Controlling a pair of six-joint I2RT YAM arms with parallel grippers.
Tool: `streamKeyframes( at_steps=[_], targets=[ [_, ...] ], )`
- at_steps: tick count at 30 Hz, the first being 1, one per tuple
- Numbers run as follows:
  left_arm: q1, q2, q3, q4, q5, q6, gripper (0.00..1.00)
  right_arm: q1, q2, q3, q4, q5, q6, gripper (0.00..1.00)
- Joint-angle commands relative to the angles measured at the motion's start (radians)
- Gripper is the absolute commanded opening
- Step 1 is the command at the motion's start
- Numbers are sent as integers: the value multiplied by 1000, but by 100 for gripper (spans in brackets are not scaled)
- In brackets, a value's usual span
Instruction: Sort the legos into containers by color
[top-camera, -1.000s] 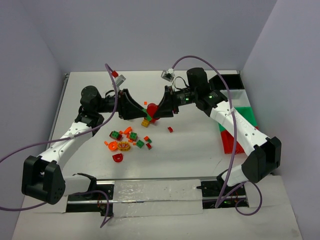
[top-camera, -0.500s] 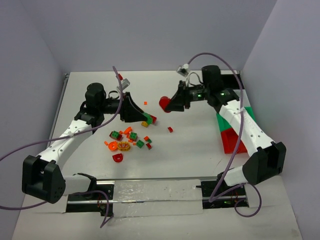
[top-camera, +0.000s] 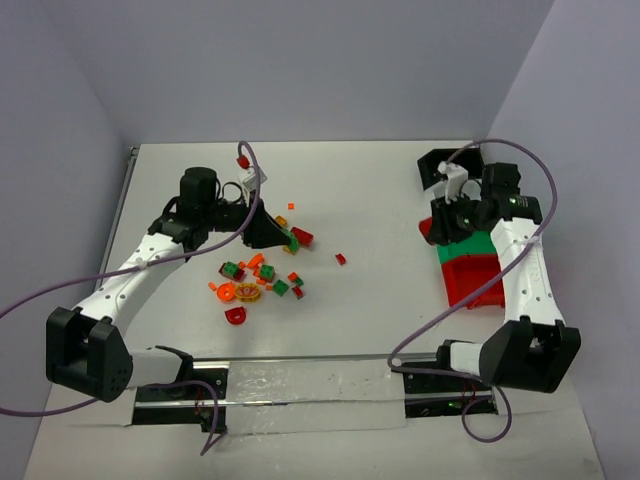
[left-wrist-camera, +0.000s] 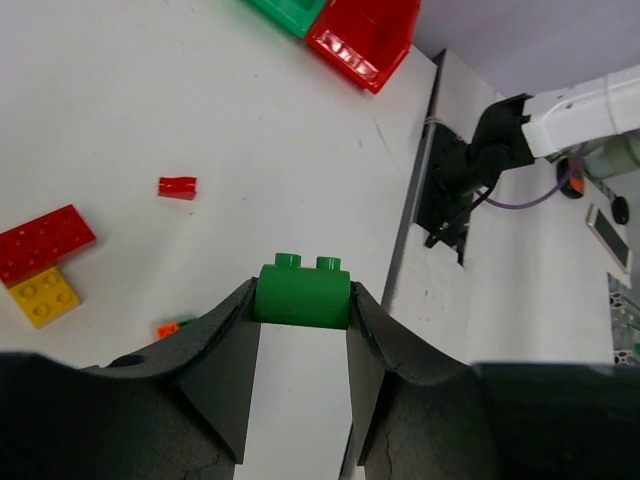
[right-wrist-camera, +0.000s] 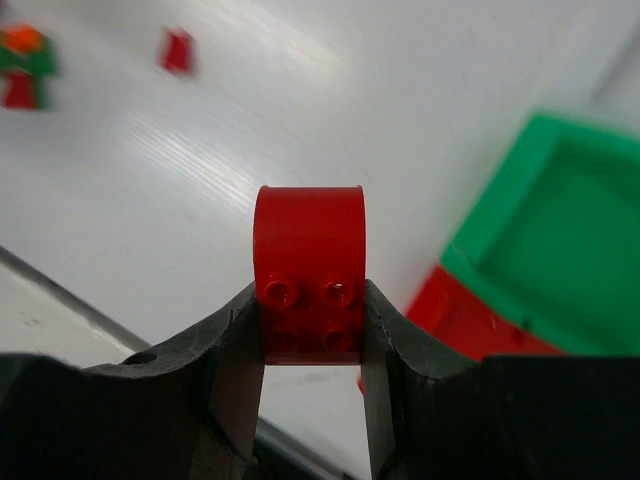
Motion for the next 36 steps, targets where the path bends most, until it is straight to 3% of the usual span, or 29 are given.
streamKeyframes(
  at_steps=[1, 8, 17, 18, 19, 21, 23, 30, 36],
  targets=[
    [-1, -3, 66, -38, -74, 58, 0, -175, -4, -40, -119, 293, -203, 0],
    [-10, 3, 79, -58, -98, 76, 0, -299, 48, -67, -95, 453, -310, 1],
    [-16, 6, 99, -96, -122, 94, 0, -315, 152, -89, -33, 504, -307, 11],
    [-16, 4, 99, -99, -125, 97, 0, -315, 152, -97, -23, 510, -308, 22],
    [-16, 3, 98, -100, -127, 98, 0, -315, 151, -99, -20, 516, -309, 26],
    [-16, 4, 94, -98, -128, 100, 0, -315, 151, -97, -12, 525, -301, 70],
    [-16, 7, 96, -98, -119, 98, 0, -314, 144, -76, -17, 524, -289, 100],
    [-16, 5, 100, -56, -72, 40, 0, -192, 92, 93, -78, 439, -199, 100],
    [-16, 0, 87, 74, 23, -143, 0, 158, 12, 186, -49, 160, -10, 99]
  ],
)
